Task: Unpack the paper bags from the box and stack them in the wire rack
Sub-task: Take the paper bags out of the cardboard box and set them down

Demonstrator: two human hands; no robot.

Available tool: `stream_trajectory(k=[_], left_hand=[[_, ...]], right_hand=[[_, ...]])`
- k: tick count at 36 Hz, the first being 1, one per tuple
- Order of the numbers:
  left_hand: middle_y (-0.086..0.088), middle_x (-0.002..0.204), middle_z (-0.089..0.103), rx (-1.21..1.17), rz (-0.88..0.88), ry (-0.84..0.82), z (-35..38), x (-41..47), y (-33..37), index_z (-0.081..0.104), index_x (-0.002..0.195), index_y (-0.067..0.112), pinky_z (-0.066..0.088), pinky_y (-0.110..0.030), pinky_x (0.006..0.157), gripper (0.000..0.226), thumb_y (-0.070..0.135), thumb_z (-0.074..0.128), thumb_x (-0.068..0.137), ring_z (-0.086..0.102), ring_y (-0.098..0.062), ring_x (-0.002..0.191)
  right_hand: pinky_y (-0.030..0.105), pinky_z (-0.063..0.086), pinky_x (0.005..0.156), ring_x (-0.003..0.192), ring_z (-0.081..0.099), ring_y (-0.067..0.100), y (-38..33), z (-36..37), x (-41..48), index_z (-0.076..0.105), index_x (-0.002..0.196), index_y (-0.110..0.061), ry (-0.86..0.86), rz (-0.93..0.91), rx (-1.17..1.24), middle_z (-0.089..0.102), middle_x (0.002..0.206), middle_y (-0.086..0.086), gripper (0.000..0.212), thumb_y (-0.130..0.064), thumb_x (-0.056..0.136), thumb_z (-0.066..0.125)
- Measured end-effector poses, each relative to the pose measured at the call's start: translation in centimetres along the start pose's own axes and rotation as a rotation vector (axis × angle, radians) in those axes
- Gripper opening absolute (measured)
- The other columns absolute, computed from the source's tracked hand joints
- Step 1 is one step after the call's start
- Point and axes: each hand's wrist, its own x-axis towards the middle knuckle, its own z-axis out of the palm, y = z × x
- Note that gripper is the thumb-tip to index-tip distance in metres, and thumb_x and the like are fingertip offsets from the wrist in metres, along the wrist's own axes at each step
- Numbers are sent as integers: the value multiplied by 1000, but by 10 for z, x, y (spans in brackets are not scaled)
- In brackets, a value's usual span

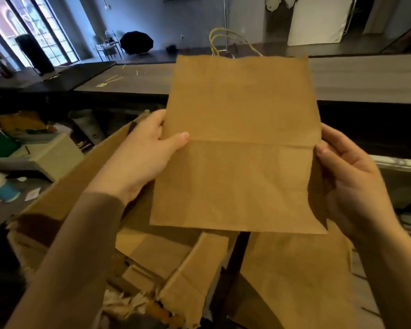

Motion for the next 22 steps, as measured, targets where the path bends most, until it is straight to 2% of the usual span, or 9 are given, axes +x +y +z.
stream_trajectory(k=[3, 4, 6, 8, 10, 12, 15, 19, 22], left_hand=[[34, 98, 53, 116, 35, -138, 34, -9, 0, 34, 101, 60, 47, -15, 78, 41, 26, 55, 92, 54, 12, 93], [37, 93, 47, 139, 40, -157, 47, -11, 0, 31, 105, 61, 47, -14, 80, 44, 26, 55, 93, 53, 13, 93], [37, 90, 40, 161, 30, -177, 71, -15, -2, 27, 128, 55, 44, -21, 93, 53, 23, 53, 94, 50, 8, 101], [34, 99, 42, 172, -10, -195, 94, -18, -6, 17, 143, 45, 37, -20, 93, 63, 21, 51, 96, 42, 10, 100], [24, 123, 47, 193, -7, -234, 116, -19, -13, 11, 147, 42, 37, -16, 89, 68, 20, 50, 96, 44, 7, 104], [15, 135, 46, 244, 0, -259, 135, -22, -23, 5, 147, 43, 39, -16, 86, 71, 20, 50, 97, 48, 1, 107], [8, 139, 41, 300, -58, -279, 166, -27, -39, -12, 146, 42, 35, -12, 83, 79, 22, 47, 98, 43, 5, 95], [3, 144, 38, 345, -123, -305, 195, -36, -70, -17, 147, 34, 38, -25, 97, 84, 20, 49, 97, 45, -12, 123], [2, 142, 39, 341, -198, -358, 206, -41, -96, -15, 147, 34, 38, -22, 92, 84, 17, 50, 97, 47, -9, 115]], right_hand=[[21, 57, 74, 96, 67, 8, 10, -32, -4, 57, 120, -34, 102, 68, -53, 70, 103, -10, 30, -19, 98, 44], [22, 57, 74, 96, 67, 6, 15, -41, -7, 58, 117, -37, 128, 83, -79, 70, 103, -11, 30, -19, 98, 43], [28, 55, 75, 94, 66, 4, 24, -58, -14, 57, 110, -44, 180, 115, -154, 69, 102, -13, 29, -21, 99, 43], [30, 50, 77, 90, 65, 1, 35, -73, -23, 55, 110, -45, 238, 152, -210, 67, 100, -14, 27, -23, 99, 43], [28, 48, 74, 85, 64, -1, 45, -86, -31, 51, 117, -39, 303, 191, -238, 65, 99, -14, 25, -24, 98, 46], [24, 45, 72, 85, 62, -2, 55, -94, -39, 45, 125, -33, 363, 224, -267, 62, 100, -17, 32, -24, 95, 51], [23, 43, 79, 98, 57, -1, 70, -106, -53, 41, 125, -32, 468, 236, -292, 60, 111, -12, 38, -22, 92, 57], [26, 44, 83, 105, 52, 8, 89, -115, -75, 39, 133, -24, 538, 272, -386, 52, 117, -10, 49, -20, 90, 61], [37, 47, 91, 106, 51, 11, 103, -119, -89, 37, 135, -23, 519, 325, -457, 49, 113, -12, 55, -18, 88, 64]])
